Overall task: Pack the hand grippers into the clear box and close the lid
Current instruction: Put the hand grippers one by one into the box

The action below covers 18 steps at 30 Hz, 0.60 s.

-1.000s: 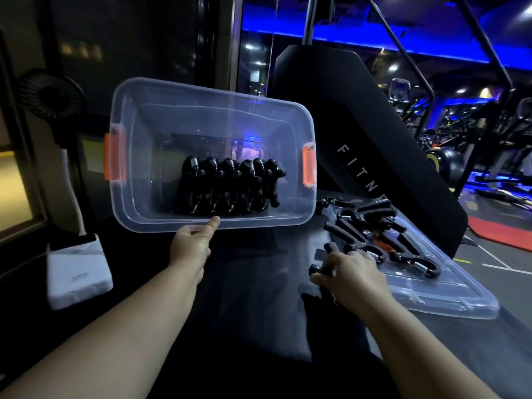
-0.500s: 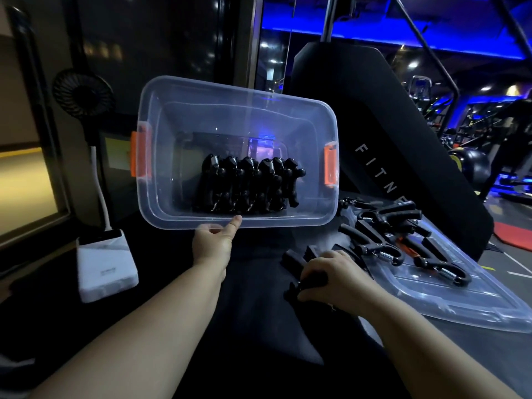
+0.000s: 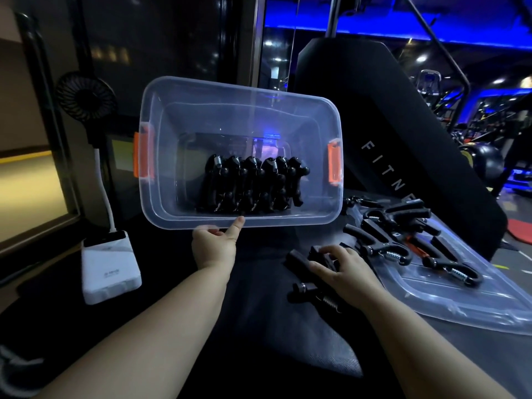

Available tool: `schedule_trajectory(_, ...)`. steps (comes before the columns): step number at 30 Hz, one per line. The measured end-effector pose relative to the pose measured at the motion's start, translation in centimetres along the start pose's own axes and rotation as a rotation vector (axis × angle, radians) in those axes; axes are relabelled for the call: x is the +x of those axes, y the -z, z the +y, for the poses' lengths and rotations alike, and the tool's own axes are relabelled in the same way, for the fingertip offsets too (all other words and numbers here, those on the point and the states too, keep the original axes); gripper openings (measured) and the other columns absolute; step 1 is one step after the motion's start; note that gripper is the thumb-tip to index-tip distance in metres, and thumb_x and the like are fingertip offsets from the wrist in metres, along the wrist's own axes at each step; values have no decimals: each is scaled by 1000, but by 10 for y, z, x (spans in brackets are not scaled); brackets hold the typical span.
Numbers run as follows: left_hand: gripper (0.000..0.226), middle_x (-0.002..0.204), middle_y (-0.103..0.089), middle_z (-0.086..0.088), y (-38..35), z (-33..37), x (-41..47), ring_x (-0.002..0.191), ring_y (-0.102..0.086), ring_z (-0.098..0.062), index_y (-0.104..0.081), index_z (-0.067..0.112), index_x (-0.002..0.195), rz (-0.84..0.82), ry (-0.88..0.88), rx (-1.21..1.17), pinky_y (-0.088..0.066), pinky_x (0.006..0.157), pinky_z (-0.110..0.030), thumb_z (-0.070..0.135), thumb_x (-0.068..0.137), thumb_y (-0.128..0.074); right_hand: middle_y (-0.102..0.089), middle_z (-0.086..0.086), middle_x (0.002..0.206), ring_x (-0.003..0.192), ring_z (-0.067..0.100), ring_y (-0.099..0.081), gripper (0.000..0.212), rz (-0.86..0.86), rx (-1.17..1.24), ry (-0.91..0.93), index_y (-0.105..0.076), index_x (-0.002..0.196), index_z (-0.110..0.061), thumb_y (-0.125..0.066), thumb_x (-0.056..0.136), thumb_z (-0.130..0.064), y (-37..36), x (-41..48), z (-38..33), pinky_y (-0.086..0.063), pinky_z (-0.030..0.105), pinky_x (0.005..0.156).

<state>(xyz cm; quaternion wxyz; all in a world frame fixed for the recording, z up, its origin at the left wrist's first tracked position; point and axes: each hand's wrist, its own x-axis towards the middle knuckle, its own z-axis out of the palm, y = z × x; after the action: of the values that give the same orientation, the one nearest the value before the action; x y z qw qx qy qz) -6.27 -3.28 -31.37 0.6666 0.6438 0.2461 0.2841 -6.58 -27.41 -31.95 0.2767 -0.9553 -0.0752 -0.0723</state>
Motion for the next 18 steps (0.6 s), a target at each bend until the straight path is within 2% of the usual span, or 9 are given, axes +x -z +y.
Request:
schedule_trajectory(4, 53, 70, -56, 2, 2, 1, -1, 61, -53, -14, -47, 9, 96, -4, 18, -50, -42, 55, -21, 40, 71, -82, -53, -3, 122, 115, 14, -48, 54, -8, -22, 0, -52, 126, -37, -58, 80, -65, 1, -3, -3, -36, 26, 86)
schedule_trajectory(7, 52, 72, -64, -2, 3, 3, -4, 63, -61, -14, -45, 8, 104, -31, 43, -142, -54, 66, -27, 31, 74, -81, -54, 1, 128, 122, 18, -46, 57, -38, -42, -4, -47, 133, -40, -57, 82, -64, 3, -3, -7, -38, 30, 95)
schedule_trajectory(10, 51, 70, -65, -2, 5, 6, -6, 65, -65, -14, -44, 8, 108, -50, 67, -208, -57, 75, -33, 24, 76, -80, -49, 5, 133, 131, 20, -36, 63, -99, -16, -28, -39, 140, -43, -57, 83, -62, 6, -6, -11, -33, 31, 103)
schedule_trajectory(14, 49, 70, -64, -3, 7, 8, -6, 61, -60, -13, -46, 10, 105, -50, 124, -192, -50, 59, -25, 27, 76, -81, -45, 3, 138, 134, 19, -33, 77, -130, 13, -39, -37, 140, -46, -63, 72, -71, 7, -5, -11, -34, 35, 108)
schedule_trajectory(18, 48, 69, -64, -5, 11, 7, -7, 59, -57, -13, -47, 10, 103, -47, 162, -169, -46, 57, -23, 30, 75, -81, -51, -3, 136, 129, 18, -40, 75, -136, -6, -37, -42, 137, -43, -66, 71, -68, 7, -4, -12, -38, 36, 105)
